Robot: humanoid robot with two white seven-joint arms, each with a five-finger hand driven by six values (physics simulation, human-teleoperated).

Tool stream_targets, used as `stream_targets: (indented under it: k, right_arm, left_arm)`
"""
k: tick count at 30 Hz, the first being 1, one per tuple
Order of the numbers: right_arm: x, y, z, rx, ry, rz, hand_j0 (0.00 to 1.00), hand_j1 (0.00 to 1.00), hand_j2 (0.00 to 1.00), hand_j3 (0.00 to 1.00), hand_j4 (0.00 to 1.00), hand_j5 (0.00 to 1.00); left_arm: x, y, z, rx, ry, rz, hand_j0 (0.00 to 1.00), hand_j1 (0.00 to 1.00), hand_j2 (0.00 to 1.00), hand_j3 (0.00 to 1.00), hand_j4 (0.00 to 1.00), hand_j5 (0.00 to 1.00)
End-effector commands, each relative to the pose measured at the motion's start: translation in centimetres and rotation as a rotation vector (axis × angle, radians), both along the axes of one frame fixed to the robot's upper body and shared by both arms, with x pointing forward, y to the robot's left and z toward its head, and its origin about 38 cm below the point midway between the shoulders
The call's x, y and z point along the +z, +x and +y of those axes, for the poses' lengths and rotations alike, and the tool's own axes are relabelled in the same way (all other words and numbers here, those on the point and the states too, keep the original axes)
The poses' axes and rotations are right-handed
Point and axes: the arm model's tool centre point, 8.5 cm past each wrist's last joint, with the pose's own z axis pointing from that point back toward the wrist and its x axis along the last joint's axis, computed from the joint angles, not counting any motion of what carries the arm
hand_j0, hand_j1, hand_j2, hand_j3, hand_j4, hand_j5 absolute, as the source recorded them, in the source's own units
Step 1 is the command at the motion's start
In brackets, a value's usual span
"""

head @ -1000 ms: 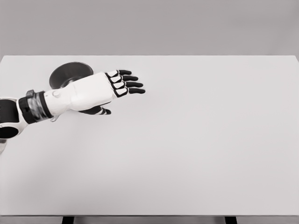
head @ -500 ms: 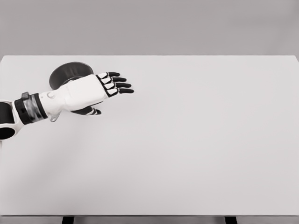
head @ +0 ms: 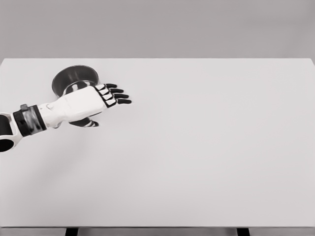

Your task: Rotate pot handle

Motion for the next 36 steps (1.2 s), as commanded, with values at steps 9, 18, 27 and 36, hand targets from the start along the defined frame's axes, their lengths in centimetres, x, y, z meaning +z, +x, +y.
stream_targets:
  k: [9, 18, 27, 36]
  right_arm:
    - [0.0, 0.0, 0.0, 0.000, 0.000, -0.001, 1.00, 1.00, 1.00, 1.00, 1.00, 1.00]
    - [0.0, 0.0, 0.0, -0.001, -0.002, 0.000, 1.00, 1.00, 1.00, 1.00, 1.00, 1.00]
    - [0.0, 0.0, 0.0, 0.000, 0.000, -0.001, 1.00, 1.00, 1.00, 1.00, 1.00, 1.00]
    - [0.0, 0.1, 0.0, 0.000, 0.000, -0.002, 1.00, 1.00, 1.00, 1.00, 1.00, 1.00]
  left_arm:
    - [-0.4, 1.0, 1.9, 0.064, -0.004, 0.019, 1.00, 1.00, 1.00, 1.00, 1.00, 1.00]
    - [-0.7, 0.8, 3.7, 0.112, -0.004, 0.025, 1.00, 1.00, 1.00, 1.00, 1.00, 1.00]
    - [-1.6, 1.1, 6.1, 0.172, 0.026, 0.058, 1.00, 1.00, 1.00, 1.00, 1.00, 1.00]
    - [-1.3, 1.1, 8.4, 0.220, 0.049, 0.056, 1.00, 1.00, 1.00, 1.00, 1.00, 1.00]
